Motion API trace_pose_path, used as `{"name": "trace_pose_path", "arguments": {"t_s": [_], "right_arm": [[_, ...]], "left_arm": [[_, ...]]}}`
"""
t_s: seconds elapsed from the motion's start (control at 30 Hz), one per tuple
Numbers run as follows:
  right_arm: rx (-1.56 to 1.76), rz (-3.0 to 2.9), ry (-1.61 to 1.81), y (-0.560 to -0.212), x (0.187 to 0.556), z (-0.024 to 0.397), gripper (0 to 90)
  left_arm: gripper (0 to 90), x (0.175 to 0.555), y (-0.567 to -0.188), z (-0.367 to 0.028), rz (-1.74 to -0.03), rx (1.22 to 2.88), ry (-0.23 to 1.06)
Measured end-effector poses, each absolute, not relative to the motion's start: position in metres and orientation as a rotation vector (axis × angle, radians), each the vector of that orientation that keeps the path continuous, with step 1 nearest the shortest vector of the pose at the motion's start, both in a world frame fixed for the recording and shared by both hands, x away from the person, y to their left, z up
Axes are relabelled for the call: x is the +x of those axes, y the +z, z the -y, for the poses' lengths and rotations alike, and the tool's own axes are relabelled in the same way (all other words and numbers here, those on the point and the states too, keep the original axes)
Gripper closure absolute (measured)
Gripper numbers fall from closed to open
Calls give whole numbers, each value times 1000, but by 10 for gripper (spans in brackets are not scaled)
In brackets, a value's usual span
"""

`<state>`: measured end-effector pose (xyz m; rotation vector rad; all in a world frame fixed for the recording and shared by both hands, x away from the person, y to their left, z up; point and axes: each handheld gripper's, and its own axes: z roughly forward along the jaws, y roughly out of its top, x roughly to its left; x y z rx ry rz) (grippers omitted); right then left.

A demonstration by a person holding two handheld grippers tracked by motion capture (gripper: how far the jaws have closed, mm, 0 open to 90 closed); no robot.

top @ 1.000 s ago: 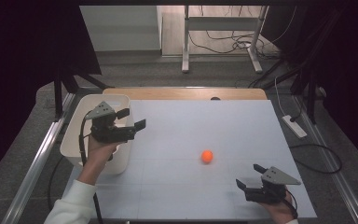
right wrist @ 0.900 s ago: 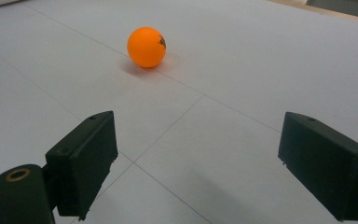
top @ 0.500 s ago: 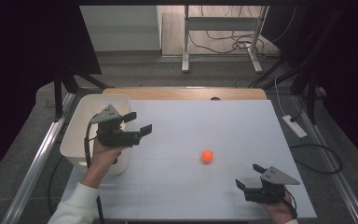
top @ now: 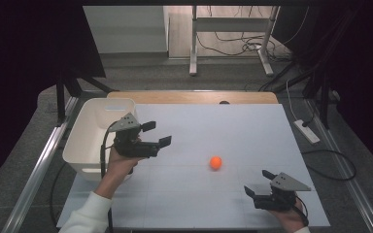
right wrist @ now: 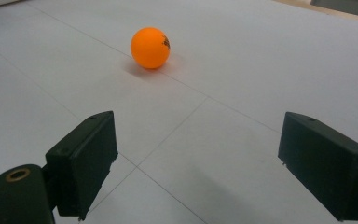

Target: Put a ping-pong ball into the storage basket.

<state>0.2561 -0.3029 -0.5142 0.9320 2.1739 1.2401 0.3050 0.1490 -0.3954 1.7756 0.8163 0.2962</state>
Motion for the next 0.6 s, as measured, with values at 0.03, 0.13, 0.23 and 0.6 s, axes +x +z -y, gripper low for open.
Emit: {"name": "trace_pose_path", "arguments": {"t_s": [0.03, 0.13, 0.23, 0.6], "right_arm": [[932, -2174, 1241, -514, 257, 303, 113], [933, -2179, 1241, -515, 258, 302, 113], [932, -2182, 1241, -515, 258, 302, 113], [926, -2183, 1245, -515, 260, 302, 113]], "left_arm": [[166, 304, -396, -147, -811, 1780, 299], [163, 304, -397, -142, -801, 1796, 299], [162, 303, -399, -137, -796, 1806, 299], [161, 300, -408, -121, -774, 1827, 247]]}}
